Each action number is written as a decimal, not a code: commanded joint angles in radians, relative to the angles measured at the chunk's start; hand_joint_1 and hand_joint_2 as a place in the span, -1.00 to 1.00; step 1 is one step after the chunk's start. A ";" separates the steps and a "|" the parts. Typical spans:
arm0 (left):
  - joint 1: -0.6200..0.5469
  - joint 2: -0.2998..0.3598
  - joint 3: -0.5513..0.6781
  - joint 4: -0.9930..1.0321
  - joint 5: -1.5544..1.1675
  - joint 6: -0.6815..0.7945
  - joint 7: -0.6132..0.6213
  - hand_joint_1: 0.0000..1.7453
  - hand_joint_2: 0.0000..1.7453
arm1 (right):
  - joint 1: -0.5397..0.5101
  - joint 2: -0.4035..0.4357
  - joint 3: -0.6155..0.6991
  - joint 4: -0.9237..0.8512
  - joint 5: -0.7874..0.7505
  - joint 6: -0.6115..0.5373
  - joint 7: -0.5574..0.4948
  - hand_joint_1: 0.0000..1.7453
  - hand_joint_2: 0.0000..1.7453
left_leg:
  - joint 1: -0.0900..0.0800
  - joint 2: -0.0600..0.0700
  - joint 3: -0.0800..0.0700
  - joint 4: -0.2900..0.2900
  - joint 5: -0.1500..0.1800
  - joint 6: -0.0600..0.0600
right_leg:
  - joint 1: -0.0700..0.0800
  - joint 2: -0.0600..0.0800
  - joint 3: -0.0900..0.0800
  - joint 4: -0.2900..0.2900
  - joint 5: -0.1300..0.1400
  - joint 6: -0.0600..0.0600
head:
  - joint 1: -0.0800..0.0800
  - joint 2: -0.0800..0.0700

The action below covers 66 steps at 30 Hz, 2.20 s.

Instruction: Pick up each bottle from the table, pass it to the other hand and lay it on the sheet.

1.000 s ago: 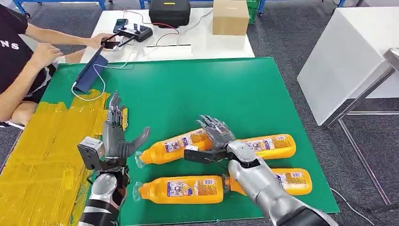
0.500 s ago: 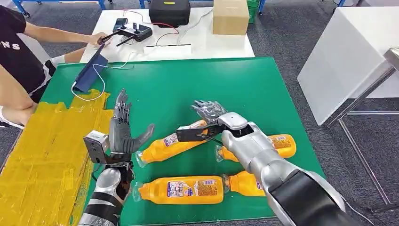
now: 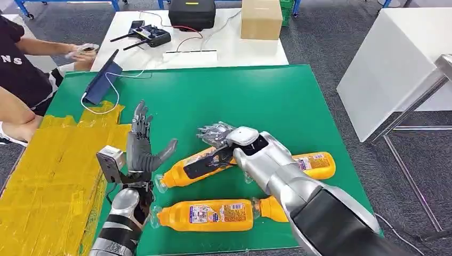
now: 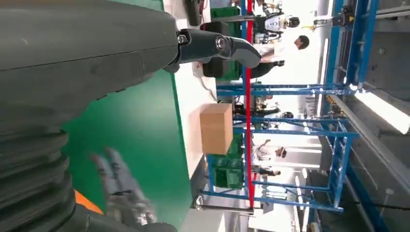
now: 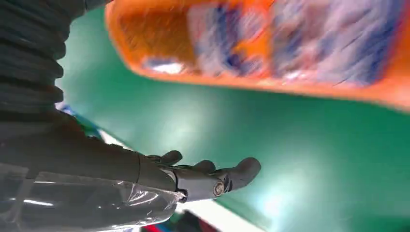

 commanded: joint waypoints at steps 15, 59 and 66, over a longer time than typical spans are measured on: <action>-0.124 0.008 -0.039 0.197 0.047 -0.017 -0.026 -1.00 1.00 | 0.001 -0.019 0.135 0.095 -0.150 0.069 -0.078 -1.00 1.00 | 0.002 -0.001 0.003 0.000 -0.001 -0.001 | 0.002 -0.002 0.004 -0.001 -0.001 -0.001 | 0.000 0.000; -0.014 -0.016 -0.076 0.020 -0.018 0.003 0.032 -1.00 1.00 | 0.274 -0.048 -0.307 -0.267 0.161 -0.975 0.334 1.00 1.00 | -0.001 0.004 0.005 0.001 0.001 0.000 | 0.000 0.002 0.004 0.001 0.002 0.001 | 0.000 0.000; 0.017 -0.016 -0.089 -0.021 -0.044 0.013 0.032 -1.00 1.00 | 0.379 0.017 -0.605 -0.436 0.247 -0.975 0.165 1.00 1.00 | 0.000 -0.002 0.000 0.000 0.001 0.000 | 0.000 -0.002 0.002 0.000 0.000 0.002 | 0.000 0.000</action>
